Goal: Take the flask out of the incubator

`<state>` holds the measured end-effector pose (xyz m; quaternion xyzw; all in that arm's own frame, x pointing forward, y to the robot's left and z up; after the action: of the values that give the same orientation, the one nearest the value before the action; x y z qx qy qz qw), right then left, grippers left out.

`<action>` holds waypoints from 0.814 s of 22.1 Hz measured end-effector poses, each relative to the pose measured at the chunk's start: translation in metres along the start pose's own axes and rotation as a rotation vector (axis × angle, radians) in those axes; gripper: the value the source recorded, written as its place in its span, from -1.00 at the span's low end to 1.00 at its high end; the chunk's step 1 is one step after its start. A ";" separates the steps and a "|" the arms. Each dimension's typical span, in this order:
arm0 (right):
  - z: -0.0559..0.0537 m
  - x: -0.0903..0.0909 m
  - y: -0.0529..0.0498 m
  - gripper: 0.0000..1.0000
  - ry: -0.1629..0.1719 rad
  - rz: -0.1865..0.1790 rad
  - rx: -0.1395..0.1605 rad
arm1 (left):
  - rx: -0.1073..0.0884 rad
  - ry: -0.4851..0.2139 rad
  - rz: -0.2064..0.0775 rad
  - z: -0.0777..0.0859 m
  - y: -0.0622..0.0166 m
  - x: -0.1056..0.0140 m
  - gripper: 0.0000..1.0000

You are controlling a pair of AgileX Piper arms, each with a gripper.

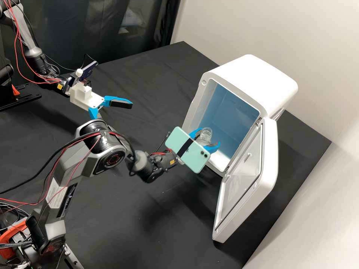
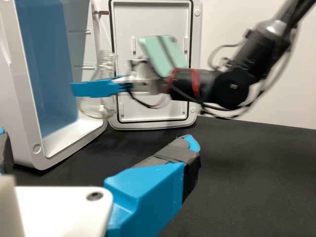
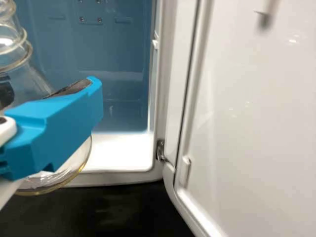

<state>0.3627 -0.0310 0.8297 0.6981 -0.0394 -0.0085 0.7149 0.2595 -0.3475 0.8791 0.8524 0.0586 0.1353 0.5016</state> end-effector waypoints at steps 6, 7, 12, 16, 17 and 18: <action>0.029 -0.054 0.000 -1.00 -0.028 -0.071 0.027 | 0.000 0.000 0.000 0.000 0.0000 0.000 1.00; 0.031 -0.058 0.000 -1.00 -0.034 -0.079 0.028 | 0.000 0.000 0.000 0.000 0.0000 0.000 1.00; 0.035 -0.083 -0.001 -1.00 -0.045 -0.122 0.042 | 0.000 0.000 0.001 0.000 0.0004 0.000 1.00; 0.038 -0.099 -0.004 -1.00 -0.040 -0.174 0.045 | 0.000 -0.001 0.002 0.000 0.0006 0.000 1.00; 0.040 -0.101 -0.005 -1.00 -0.042 -0.186 0.043 | 0.000 0.000 0.001 0.000 0.0003 0.000 1.00; 0.041 -0.104 -0.005 -1.00 -0.047 -0.193 0.045 | 0.000 0.000 0.000 0.000 0.0001 -0.001 1.00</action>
<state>0.2568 -0.0653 0.8206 0.7141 0.0112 -0.0929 0.6937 0.2589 -0.3478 0.8790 0.8524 0.0586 0.1353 0.5016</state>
